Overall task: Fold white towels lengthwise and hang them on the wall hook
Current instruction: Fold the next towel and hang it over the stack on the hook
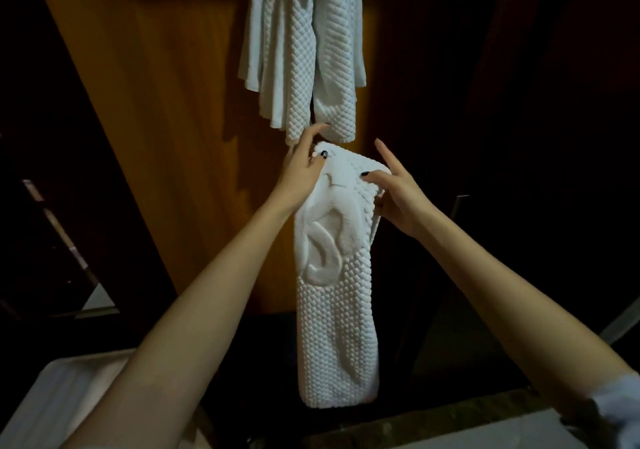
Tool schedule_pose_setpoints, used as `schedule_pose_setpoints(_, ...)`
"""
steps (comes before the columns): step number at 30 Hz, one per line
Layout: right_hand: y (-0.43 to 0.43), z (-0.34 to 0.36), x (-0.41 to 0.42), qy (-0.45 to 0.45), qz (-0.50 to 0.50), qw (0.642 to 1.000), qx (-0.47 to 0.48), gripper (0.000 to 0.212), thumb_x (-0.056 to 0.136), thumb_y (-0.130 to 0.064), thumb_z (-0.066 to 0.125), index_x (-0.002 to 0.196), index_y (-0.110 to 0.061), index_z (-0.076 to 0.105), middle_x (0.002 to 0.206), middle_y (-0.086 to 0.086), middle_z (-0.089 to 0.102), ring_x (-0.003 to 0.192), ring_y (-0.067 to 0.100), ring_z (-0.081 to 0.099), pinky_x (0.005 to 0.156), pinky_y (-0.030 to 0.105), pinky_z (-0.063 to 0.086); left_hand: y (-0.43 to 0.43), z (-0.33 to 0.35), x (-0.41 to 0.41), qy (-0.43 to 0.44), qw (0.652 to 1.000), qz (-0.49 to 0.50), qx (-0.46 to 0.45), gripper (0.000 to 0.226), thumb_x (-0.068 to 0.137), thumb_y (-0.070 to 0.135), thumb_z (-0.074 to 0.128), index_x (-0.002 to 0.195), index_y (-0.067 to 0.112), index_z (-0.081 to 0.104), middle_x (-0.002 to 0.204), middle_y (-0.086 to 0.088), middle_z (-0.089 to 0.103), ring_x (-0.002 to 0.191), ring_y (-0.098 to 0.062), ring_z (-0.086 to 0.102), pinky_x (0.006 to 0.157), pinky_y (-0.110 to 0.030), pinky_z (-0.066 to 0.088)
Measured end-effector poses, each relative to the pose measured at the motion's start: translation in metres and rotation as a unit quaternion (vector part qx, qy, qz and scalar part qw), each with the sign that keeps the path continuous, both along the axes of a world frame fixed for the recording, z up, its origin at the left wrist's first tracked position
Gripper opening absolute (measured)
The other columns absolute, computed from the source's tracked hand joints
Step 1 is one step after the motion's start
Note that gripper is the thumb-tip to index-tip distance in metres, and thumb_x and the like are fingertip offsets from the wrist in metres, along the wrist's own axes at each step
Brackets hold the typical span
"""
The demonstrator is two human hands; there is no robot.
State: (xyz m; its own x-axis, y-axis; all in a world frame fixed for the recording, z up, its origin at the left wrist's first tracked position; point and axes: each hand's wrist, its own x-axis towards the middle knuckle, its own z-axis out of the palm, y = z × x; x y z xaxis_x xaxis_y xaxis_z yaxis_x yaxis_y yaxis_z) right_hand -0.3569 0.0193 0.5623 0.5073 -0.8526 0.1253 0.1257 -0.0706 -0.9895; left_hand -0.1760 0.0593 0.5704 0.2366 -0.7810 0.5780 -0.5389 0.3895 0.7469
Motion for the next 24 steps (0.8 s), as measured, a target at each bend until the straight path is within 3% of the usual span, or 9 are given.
schedule_pose_setpoints(2,0.005,-0.007,0.003,0.024,-0.041,0.996,-0.076,0.074,0.086,-0.005,0.062,0.149,-0.032,0.034,0.093,0.007,0.064,0.079,0.019,0.058,0.073,0.032,0.051,0.004,-0.017,0.002,-0.017,0.996,0.092,0.002,0.047,0.093,0.005,0.052,0.135,0.026,0.047,0.123,-0.003,0.041,0.108,-0.019,0.053,0.098,-0.029,0.045)
schedule_pose_setpoints(5,0.006,-0.010,0.003,0.017,-0.081,0.986,-0.141,0.065,0.087,-0.005,0.063,0.145,-0.026,0.040,0.119,0.004,0.059,0.096,0.014,0.065,0.072,0.027,0.056,0.020,-0.046,0.005,-0.029,0.985,0.168,-0.024,0.040,0.093,0.013,0.052,0.130,0.027,0.050,0.095,-0.001,0.052,0.082,-0.014,0.053,0.077,-0.029,0.046)
schedule_pose_setpoints(8,0.002,-0.005,-0.002,0.008,-0.113,0.979,-0.172,0.058,0.089,-0.008,0.061,0.141,-0.026,0.042,0.129,0.002,0.051,0.095,0.016,0.067,0.066,0.039,0.061,0.036,-0.078,-0.009,-0.022,0.990,0.137,-0.005,0.030,0.094,0.018,0.053,0.122,0.030,0.052,0.060,0.006,0.050,0.055,-0.006,0.048,0.055,-0.029,0.040)
schedule_pose_setpoints(11,0.000,0.000,-0.004,-0.007,-0.132,0.969,-0.208,0.057,0.090,-0.007,0.059,0.141,-0.023,0.040,0.118,-0.019,0.051,0.074,0.005,0.066,0.053,0.027,0.057,0.045,-0.104,-0.036,0.068,0.992,0.083,0.062,0.027,0.098,0.022,0.049,0.124,0.030,0.049,0.067,-0.007,0.058,0.058,-0.016,0.055,0.058,-0.037,0.047)
schedule_pose_setpoints(13,-0.002,0.001,-0.006,-0.011,-0.144,0.966,-0.215,0.058,0.090,-0.007,0.058,0.143,-0.025,0.038,0.123,-0.017,0.050,0.070,0.005,0.064,0.050,0.024,0.054,0.045,-0.112,-0.049,0.159,0.976,0.069,0.133,0.034,0.101,0.026,0.044,0.135,0.027,0.041,0.071,-0.006,0.061,0.055,-0.012,0.056,0.053,-0.026,0.048)
schedule_pose_setpoints(16,-0.005,0.003,-0.010,-0.011,-0.168,0.958,-0.232,0.057,0.091,-0.007,0.057,0.142,-0.024,0.038,0.140,-0.003,0.045,0.070,0.007,0.062,0.051,0.026,0.054,0.041,-0.119,-0.064,0.260,0.928,0.060,0.259,0.053,0.101,0.040,0.036,0.149,0.024,0.020,0.081,-0.009,0.068,0.056,-0.013,0.063,0.043,-0.017,0.048)
schedule_pose_setpoints(19,-0.003,0.007,-0.013,-0.009,-0.186,0.947,-0.261,0.050,0.092,-0.008,0.055,0.139,-0.020,0.043,0.139,-0.004,0.045,0.094,0.021,0.063,0.063,0.029,0.056,0.033,-0.123,-0.085,0.413,0.857,-0.005,0.308,0.064,0.100,0.047,0.035,0.152,0.032,0.000,0.131,-0.015,0.054,0.091,-0.030,0.068,0.054,-0.030,0.057)
schedule_pose_setpoints(21,0.001,0.009,-0.018,-0.008,-0.192,0.944,-0.270,0.048,0.092,-0.008,0.054,0.137,-0.022,0.045,0.139,-0.005,0.046,0.109,0.026,0.060,0.078,0.041,0.058,0.025,-0.119,-0.099,0.518,0.811,-0.036,0.270,0.067,0.101,0.044,0.036,0.151,0.032,-0.006,0.118,-0.010,0.060,0.089,-0.028,0.069,0.059,-0.035,0.058)
schedule_pose_setpoints(24,0.005,0.014,-0.036,-0.008,-0.212,0.935,-0.286,0.047,0.091,-0.009,0.054,0.136,-0.022,0.045,0.139,-0.005,0.047,0.117,0.012,0.055,0.093,0.051,0.051,0.009,-0.113,-0.113,0.649,0.736,-0.038,0.192,0.063,0.101,0.039,0.040,0.151,0.030,0.002,0.090,-0.013,0.067,0.069,-0.026,0.070,0.059,-0.039,0.059)
